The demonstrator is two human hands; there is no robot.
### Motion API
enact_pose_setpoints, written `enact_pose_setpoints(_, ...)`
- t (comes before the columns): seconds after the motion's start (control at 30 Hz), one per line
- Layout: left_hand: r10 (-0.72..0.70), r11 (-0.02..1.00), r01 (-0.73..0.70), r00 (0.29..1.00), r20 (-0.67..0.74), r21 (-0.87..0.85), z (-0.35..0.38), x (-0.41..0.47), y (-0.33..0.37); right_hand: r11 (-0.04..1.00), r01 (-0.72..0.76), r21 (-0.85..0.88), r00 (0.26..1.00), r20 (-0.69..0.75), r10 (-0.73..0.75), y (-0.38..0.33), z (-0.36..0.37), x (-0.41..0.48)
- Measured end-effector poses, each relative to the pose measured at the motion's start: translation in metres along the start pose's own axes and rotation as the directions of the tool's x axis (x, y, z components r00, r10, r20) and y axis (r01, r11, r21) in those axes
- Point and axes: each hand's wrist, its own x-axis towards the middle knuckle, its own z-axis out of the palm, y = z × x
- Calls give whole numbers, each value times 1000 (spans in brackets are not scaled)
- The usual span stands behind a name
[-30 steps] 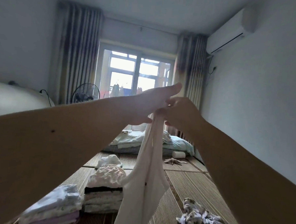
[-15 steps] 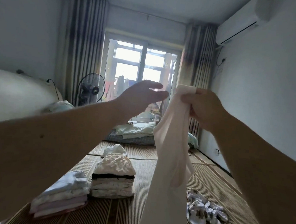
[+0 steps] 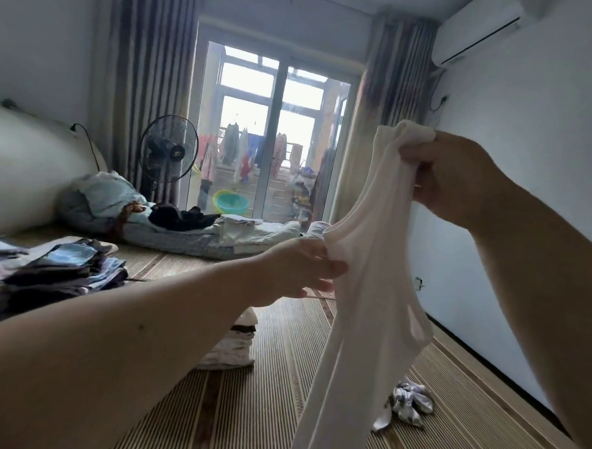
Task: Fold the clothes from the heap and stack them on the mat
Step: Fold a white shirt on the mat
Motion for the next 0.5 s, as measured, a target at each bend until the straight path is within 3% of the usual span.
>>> enact_pose_setpoints(0.1,129,983,-155,963,-237,-94,0,2,15,994,-27,-106,999,-33,24,2,0,-7)
enact_pose_setpoints(0.17,232,958,-284,836,-498,-29,-3,3,33,967,-37,-252,997,-71,19,5,5,-11)
enact_pose_setpoints(0.2,258,953,-303,790,-555,13,-3,3,42,948,-35,-315,995,-103,2,8,12,-13)
enact_pose_setpoints(0.23,256,952,-306,794,-552,1,-2,4,50,925,-28,-378,990,-139,-26,12,20,-16)
enact_pose_setpoints(0.37,115,943,-213,929,-351,-254,23,3,67,776,17,-630,964,-194,-179,37,49,-22)
enact_pose_setpoints(0.43,110,959,-193,929,-353,-207,29,5,63,841,-47,-539,961,-255,-110,46,53,-21)
enact_pose_setpoints(0.5,121,976,-172,936,-330,-130,28,7,56,938,-156,-310,957,-282,66,50,56,-21)
